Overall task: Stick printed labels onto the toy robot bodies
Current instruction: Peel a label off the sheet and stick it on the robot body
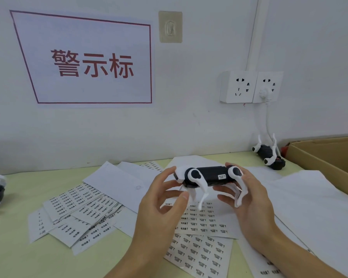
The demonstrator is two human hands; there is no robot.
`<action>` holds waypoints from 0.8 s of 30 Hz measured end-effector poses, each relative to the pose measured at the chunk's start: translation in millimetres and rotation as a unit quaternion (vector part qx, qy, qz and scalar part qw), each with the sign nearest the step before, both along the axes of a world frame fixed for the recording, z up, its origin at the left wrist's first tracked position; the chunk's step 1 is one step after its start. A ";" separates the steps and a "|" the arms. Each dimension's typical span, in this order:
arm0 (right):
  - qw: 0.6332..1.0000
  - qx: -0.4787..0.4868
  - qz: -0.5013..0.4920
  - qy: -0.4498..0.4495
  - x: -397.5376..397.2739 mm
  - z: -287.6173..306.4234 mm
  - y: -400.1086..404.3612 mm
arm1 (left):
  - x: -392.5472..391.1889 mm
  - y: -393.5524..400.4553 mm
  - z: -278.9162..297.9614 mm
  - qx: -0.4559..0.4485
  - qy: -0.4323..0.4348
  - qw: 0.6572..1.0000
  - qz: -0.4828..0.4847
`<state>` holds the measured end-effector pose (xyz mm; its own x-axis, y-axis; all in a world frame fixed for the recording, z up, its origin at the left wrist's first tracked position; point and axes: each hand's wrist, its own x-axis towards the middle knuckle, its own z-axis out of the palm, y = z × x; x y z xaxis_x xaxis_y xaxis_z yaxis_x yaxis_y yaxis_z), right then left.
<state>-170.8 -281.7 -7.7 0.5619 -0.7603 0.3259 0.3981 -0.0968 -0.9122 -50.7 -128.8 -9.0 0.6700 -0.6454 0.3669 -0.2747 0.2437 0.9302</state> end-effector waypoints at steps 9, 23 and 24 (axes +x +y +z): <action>0.979 -0.201 -0.003 0.032 -6.5 3.7 19.8 | 4.1 -1.1 -3.3 -0.031 0.090 0.995 -0.003; 0.939 -0.187 0.125 0.260 -21.2 63.0 -21.2 | -5.0 -2.3 1.6 0.014 0.095 0.995 0.017; 0.943 -0.160 0.130 0.262 -24.3 67.8 -26.7 | -7.0 -1.3 3.9 0.016 0.072 0.997 0.013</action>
<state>-195.1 -308.4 60.1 0.8633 -0.4842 0.1423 -0.0499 -0.3625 -0.9307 -57.7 -130.0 -5.1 0.7302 -0.6375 0.2458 -0.1438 0.2083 0.9674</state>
